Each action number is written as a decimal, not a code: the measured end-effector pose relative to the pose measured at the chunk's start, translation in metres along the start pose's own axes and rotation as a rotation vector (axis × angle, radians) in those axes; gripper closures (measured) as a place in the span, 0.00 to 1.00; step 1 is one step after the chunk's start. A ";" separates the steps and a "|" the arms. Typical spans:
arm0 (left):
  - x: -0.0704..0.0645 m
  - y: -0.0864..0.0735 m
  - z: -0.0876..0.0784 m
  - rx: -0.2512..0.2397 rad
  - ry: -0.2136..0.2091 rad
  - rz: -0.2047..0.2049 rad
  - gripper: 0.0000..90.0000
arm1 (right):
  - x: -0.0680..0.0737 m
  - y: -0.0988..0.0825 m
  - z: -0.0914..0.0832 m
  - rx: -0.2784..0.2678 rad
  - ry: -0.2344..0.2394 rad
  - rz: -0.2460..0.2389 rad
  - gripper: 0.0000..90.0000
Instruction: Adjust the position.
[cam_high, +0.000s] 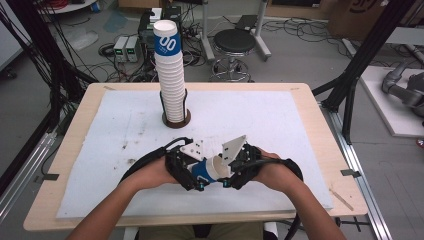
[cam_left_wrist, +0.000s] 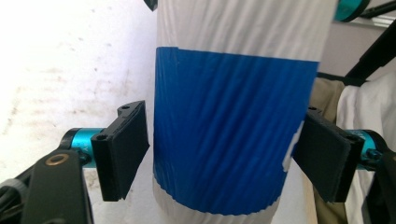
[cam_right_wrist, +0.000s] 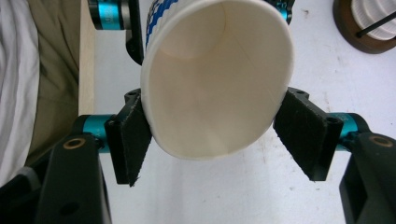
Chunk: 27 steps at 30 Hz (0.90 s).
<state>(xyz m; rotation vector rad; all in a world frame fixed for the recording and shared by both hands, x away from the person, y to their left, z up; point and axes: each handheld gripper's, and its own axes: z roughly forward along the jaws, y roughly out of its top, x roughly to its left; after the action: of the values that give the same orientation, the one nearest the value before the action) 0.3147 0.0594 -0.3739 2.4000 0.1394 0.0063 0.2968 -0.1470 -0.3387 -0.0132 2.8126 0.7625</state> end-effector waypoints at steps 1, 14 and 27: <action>0.000 0.000 0.001 -0.001 -0.002 -0.005 0.26 | 0.000 0.001 0.000 0.009 0.003 -0.005 0.34; 0.000 0.001 0.007 0.023 -0.043 0.021 0.33 | 0.002 0.008 0.003 0.066 0.019 -0.035 0.34; 0.002 -0.009 0.004 -0.118 -0.068 -0.019 0.31 | -0.003 0.001 -0.007 -0.106 0.031 0.048 0.23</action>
<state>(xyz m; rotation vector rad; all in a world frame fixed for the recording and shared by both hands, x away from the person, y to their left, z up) 0.3156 0.0630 -0.3828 2.2784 0.1270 -0.0744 0.2980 -0.1494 -0.3318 0.0257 2.8072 0.9294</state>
